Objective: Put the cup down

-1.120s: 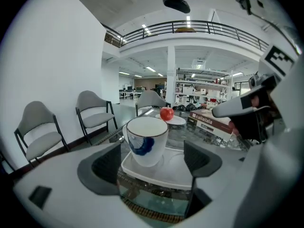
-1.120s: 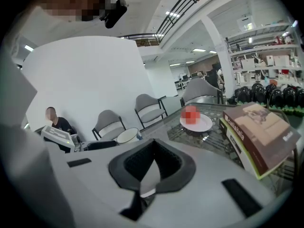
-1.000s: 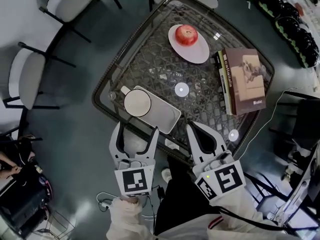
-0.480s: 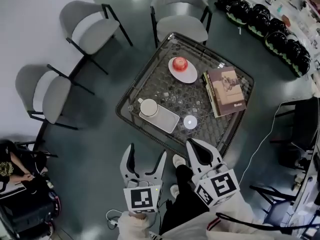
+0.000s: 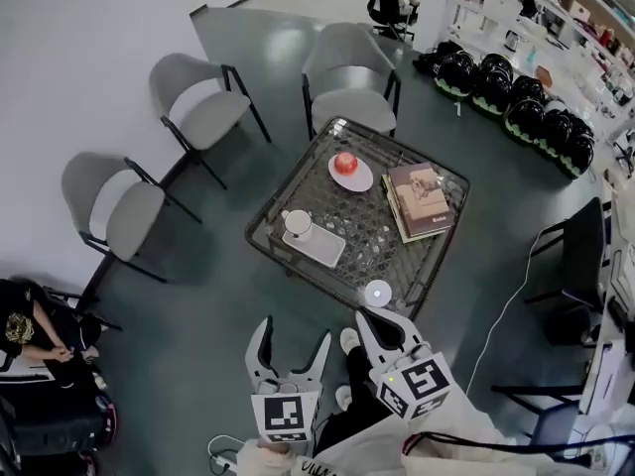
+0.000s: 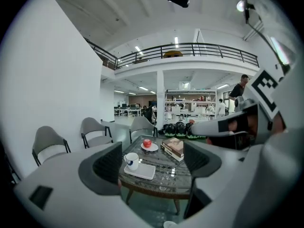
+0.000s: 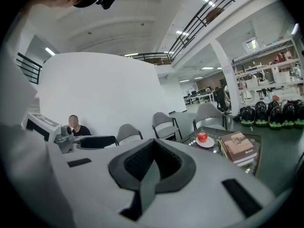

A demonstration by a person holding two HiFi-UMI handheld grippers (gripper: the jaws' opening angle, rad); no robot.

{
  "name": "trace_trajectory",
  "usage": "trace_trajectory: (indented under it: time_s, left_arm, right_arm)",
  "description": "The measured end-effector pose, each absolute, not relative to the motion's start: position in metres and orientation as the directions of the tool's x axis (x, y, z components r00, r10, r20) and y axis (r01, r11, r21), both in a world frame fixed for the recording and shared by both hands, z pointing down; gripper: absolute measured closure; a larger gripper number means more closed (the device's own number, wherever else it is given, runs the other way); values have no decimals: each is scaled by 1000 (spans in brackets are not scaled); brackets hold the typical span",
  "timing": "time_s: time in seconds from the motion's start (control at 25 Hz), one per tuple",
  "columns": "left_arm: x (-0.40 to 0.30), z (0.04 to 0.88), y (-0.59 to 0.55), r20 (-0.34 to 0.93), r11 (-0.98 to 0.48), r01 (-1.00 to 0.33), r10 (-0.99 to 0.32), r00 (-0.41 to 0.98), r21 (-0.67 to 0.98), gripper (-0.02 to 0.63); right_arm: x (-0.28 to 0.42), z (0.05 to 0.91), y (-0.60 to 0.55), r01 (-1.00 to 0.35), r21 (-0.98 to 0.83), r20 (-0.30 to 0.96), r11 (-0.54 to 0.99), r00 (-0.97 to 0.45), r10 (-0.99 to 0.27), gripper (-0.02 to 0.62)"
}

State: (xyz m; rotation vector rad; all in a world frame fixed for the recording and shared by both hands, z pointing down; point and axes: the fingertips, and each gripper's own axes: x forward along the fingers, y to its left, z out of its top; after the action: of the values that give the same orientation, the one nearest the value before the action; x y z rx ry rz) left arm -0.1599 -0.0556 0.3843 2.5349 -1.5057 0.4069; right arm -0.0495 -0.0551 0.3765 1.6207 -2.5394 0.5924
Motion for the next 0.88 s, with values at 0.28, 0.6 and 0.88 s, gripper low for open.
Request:
trace_trajectory:
  time_s: [0.28, 0.6, 0.88]
  left_arm:
    - [-172, 333, 9, 245, -475, -880, -855, 456, -19, 192]
    - [-175, 303, 61, 195, -467, -883, -870, 452, -37, 282]
    - [-166, 295, 93, 207, -478, -877, -864, 459, -51, 359]
  right_arm:
    - [-58, 335, 0, -877, -245, 223, 413, -466, -856, 591]
    - [-71, 304, 48, -860, -222, 179, 458, -498, -848, 591]
    - [-72, 294, 75, -857, -218, 171, 468, -505, -846, 591]
